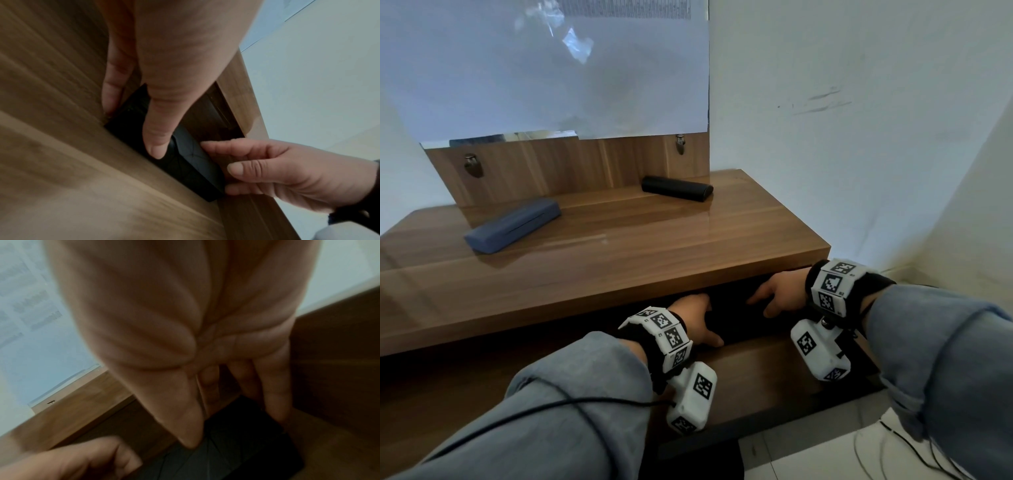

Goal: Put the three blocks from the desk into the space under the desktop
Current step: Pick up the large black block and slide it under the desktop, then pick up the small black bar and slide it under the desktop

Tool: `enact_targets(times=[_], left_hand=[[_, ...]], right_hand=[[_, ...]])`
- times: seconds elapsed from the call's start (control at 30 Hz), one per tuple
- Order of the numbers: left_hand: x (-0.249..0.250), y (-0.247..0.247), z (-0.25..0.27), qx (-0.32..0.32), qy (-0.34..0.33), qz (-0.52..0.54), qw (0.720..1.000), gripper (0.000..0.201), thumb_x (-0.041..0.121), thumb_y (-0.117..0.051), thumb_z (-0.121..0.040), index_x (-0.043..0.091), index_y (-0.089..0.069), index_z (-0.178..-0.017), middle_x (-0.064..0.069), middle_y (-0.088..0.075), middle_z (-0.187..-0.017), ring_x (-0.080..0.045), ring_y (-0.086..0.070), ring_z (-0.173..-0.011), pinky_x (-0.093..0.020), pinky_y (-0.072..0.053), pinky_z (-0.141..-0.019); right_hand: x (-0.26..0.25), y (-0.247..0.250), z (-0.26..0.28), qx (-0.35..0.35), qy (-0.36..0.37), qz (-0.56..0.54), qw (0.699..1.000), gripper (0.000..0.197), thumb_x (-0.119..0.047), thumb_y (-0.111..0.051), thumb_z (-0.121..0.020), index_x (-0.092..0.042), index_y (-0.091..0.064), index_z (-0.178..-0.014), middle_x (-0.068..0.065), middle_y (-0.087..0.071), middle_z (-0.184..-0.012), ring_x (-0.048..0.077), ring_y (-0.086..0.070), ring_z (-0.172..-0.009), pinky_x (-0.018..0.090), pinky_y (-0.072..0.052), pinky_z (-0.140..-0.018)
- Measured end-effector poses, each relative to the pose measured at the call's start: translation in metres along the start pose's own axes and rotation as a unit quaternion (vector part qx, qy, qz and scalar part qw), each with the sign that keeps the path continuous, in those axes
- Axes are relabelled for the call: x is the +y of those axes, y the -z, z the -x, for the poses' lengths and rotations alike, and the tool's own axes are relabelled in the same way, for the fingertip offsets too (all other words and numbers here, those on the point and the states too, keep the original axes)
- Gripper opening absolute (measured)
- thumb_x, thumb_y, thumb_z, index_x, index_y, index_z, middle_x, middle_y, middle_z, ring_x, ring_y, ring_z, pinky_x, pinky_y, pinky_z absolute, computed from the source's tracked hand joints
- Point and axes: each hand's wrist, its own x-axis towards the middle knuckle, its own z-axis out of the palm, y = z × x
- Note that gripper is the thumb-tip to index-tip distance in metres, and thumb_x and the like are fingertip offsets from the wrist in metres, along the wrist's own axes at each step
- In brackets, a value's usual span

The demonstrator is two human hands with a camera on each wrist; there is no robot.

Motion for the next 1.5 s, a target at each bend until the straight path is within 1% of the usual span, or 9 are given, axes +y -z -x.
enact_targets(times=[0.3,0.63,0.8,0.93,1.0,1.17,1.33,1.43,1.5], left_hand=[[0.006,-0.008,0.015,-0.015,-0.017,-0.015,1.000,0.060,0.033,-0.081,-0.074,0.012,-0.052,-0.123,-0.007,-0.058,-0.124,-0.024,-0.057,-0.112,-0.034,-0.049,-0.087],[0.020,0.003,0.006,0.005,-0.008,-0.019,1.000,0.066,0.035,-0.076,-0.079,0.010,-0.047,-0.133,-0.008,-0.056,-0.132,-0.025,-0.055,-0.120,-0.033,-0.047,-0.092],[0.023,0.028,0.021,0.004,-0.028,-0.042,0.999,0.061,0.046,-0.068,-0.084,0.007,-0.054,-0.129,-0.009,-0.063,-0.125,-0.026,-0.060,-0.113,-0.037,-0.051,-0.093],[0.012,0.063,0.040,0.036,-0.045,-0.027,0.998,0.049,0.044,-0.066,-0.085,0.009,-0.065,-0.119,-0.008,-0.069,-0.117,-0.024,-0.064,-0.106,-0.036,-0.051,-0.092],[0.001,0.082,0.049,0.054,-0.040,-0.011,0.998,0.043,0.041,-0.067,-0.086,0.011,-0.068,-0.116,-0.007,-0.070,-0.114,-0.022,-0.065,-0.105,-0.033,-0.051,-0.088],[-0.039,0.128,0.060,0.118,-0.020,0.021,0.993,0.042,0.040,-0.069,-0.085,0.013,-0.068,-0.117,-0.002,-0.069,-0.114,-0.017,-0.063,-0.106,-0.026,-0.047,-0.083],[-0.067,0.160,0.043,0.156,0.003,0.048,0.987,0.041,0.039,-0.069,-0.086,0.013,-0.068,-0.118,-0.002,-0.067,-0.119,-0.018,-0.062,-0.108,-0.031,-0.050,-0.091],[-0.077,0.173,0.019,0.171,0.011,0.070,0.983,0.037,0.037,-0.069,-0.086,0.012,-0.069,-0.114,-0.003,-0.069,-0.116,-0.018,-0.065,-0.105,-0.031,-0.052,-0.090],[-0.081,0.179,0.002,0.178,0.017,0.084,0.980,0.036,0.035,-0.069,-0.086,0.011,-0.069,-0.113,-0.004,-0.069,-0.115,-0.019,-0.066,-0.103,-0.030,-0.052,-0.086]], right_hand=[[0.001,-0.007,0.013,-0.017,-0.002,-0.038,0.999,0.048,-0.026,-0.066,-0.088,-0.027,-0.056,-0.134,-0.002,-0.055,-0.139,0.018,-0.055,-0.124,0.030,-0.047,-0.102],[-0.011,0.000,0.013,0.041,0.013,-0.014,0.999,0.052,-0.030,-0.062,-0.089,-0.025,-0.051,-0.140,-0.003,-0.051,-0.144,0.018,-0.050,-0.129,0.029,-0.040,-0.105],[-0.025,0.017,0.016,0.047,0.058,-0.071,0.995,0.042,-0.025,-0.064,-0.088,-0.024,-0.060,-0.131,0.002,-0.065,-0.126,0.014,-0.062,-0.100,0.030,-0.053,-0.095],[-0.052,0.039,0.016,0.072,0.090,-0.147,0.982,0.031,-0.015,-0.064,-0.089,-0.012,-0.067,-0.120,0.000,-0.066,-0.079,0.007,-0.060,-0.067,0.020,-0.053,-0.068],[-0.066,0.051,0.013,0.091,0.101,-0.171,0.976,0.025,-0.011,-0.064,-0.088,-0.009,-0.070,-0.112,-0.001,-0.065,-0.072,0.007,-0.060,-0.062,0.019,-0.051,-0.063],[-0.104,0.086,-0.005,0.175,0.121,-0.204,0.956,0.026,-0.014,-0.069,-0.086,-0.008,-0.067,-0.111,0.001,-0.067,-0.077,0.008,-0.063,-0.066,0.020,-0.052,-0.062],[-0.113,0.118,-0.033,0.266,0.080,-0.225,0.934,0.040,-0.018,-0.072,-0.083,-0.011,-0.063,-0.122,0.010,-0.069,-0.107,0.024,-0.067,-0.094,0.031,-0.057,-0.076],[-0.111,0.135,-0.050,0.302,0.032,-0.195,0.933,0.040,-0.022,-0.073,-0.081,-0.011,-0.066,-0.119,0.008,-0.067,-0.101,0.020,-0.061,-0.083,0.024,-0.052,-0.068],[-0.108,0.144,-0.064,0.300,0.006,-0.179,0.937,0.036,-0.023,-0.072,-0.080,-0.010,-0.068,-0.114,0.011,-0.071,-0.110,0.019,-0.058,-0.081,0.024,-0.049,-0.065]])
